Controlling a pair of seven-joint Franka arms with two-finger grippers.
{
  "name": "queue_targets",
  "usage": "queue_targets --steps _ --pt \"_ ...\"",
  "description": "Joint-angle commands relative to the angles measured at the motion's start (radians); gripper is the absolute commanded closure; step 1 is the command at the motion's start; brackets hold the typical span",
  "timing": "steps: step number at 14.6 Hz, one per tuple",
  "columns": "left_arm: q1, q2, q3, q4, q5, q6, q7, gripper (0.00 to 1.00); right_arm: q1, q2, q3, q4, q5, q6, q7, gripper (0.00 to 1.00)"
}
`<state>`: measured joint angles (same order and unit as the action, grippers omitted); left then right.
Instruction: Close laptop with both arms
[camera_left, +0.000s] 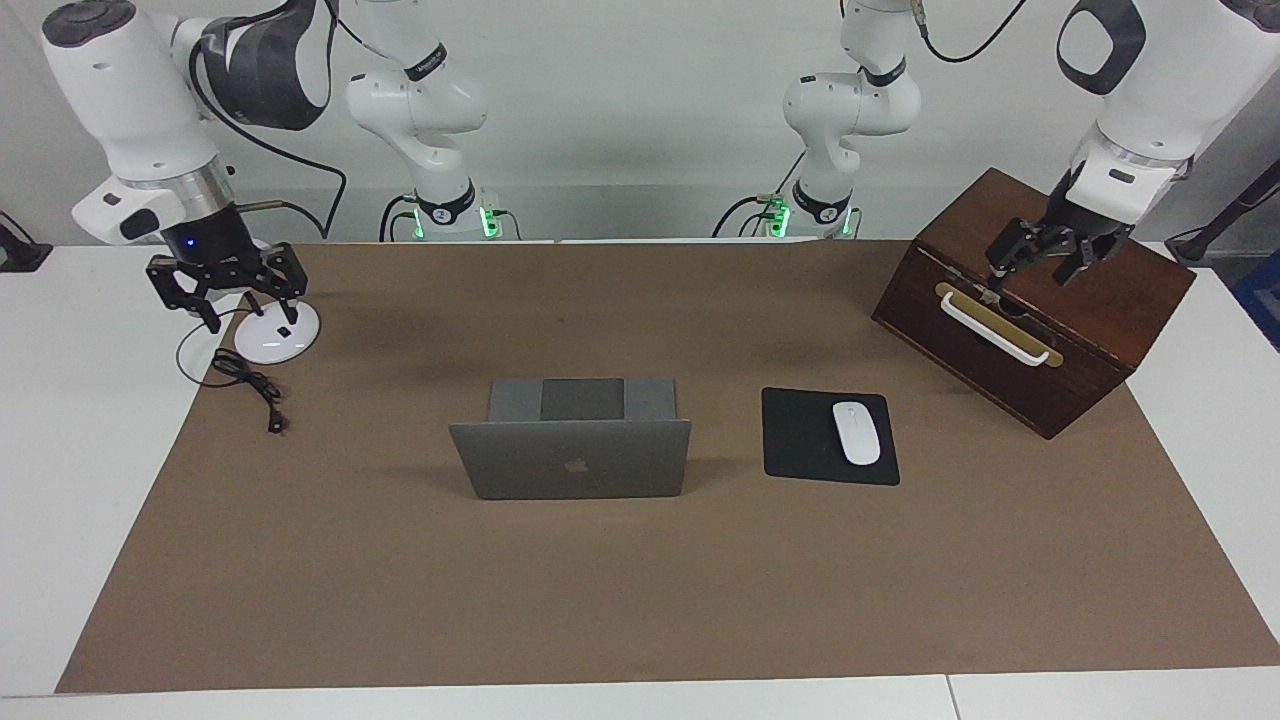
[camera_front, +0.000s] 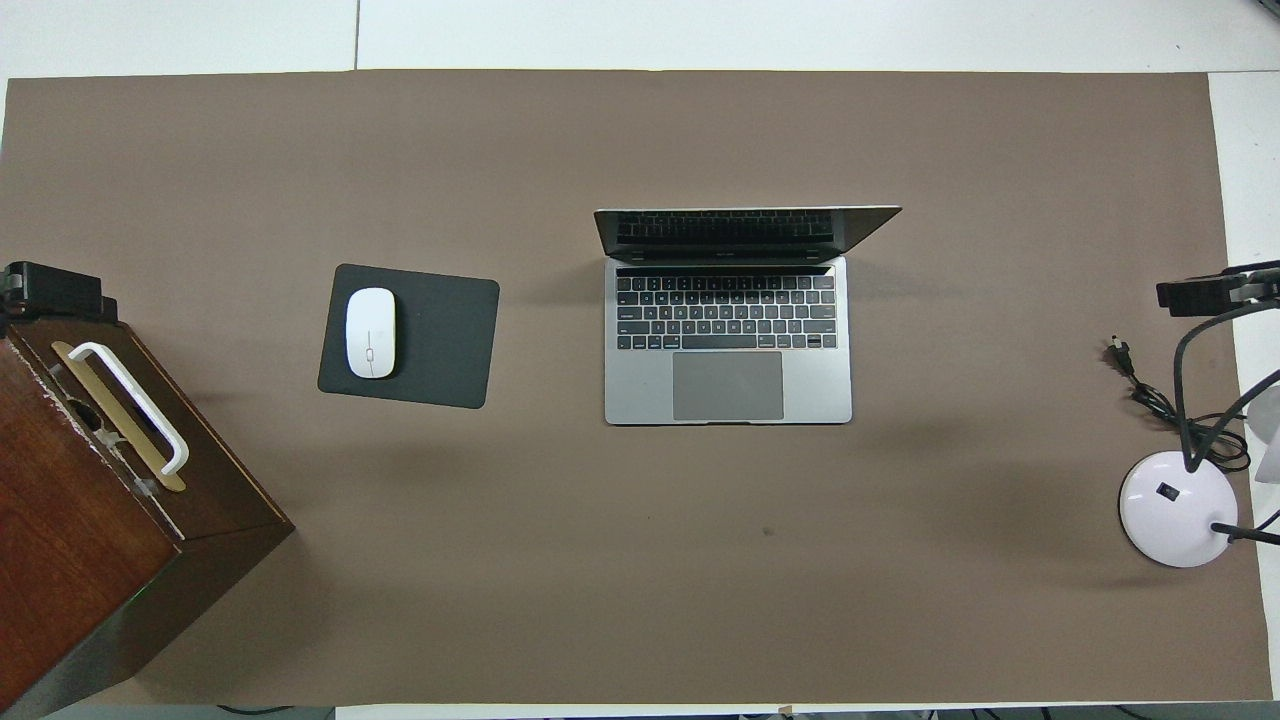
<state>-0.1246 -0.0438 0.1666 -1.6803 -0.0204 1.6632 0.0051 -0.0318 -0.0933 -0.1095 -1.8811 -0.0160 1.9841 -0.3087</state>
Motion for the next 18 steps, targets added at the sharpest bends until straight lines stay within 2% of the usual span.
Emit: queue_targets --steps 1,2,4,5,10,15,18 --pt "-0.001 -0.013 -0.001 -0.004 0.016 0.018 0.004 0.00 -0.007 0.006 0.008 -0.004 0.005 0.045 -0.021 0.38" --pt "-0.004 -0.013 0.001 -0.012 0.016 0.038 0.000 0.07 -0.005 0.010 0.007 -0.004 0.005 0.070 -0.021 0.50" --pt "-0.003 -0.016 0.001 -0.035 0.016 0.073 0.001 0.72 -0.002 0.023 0.008 -0.003 0.005 0.123 -0.023 0.88" --pt "-0.001 -0.027 0.001 -0.048 0.017 0.085 0.004 1.00 -0.002 0.027 0.008 -0.003 0.005 0.157 -0.023 1.00" --pt "0.003 -0.028 0.007 -0.061 0.017 0.092 0.001 1.00 0.006 0.089 0.019 0.017 0.001 0.350 -0.033 1.00" --pt "-0.003 -0.021 0.004 -0.064 0.008 0.216 0.012 1.00 0.090 0.219 0.024 0.207 0.011 0.392 0.032 1.00" --pt "-0.010 -0.016 0.002 -0.067 -0.033 0.286 0.019 1.00 0.164 0.265 0.022 0.229 0.001 0.465 0.166 1.00"
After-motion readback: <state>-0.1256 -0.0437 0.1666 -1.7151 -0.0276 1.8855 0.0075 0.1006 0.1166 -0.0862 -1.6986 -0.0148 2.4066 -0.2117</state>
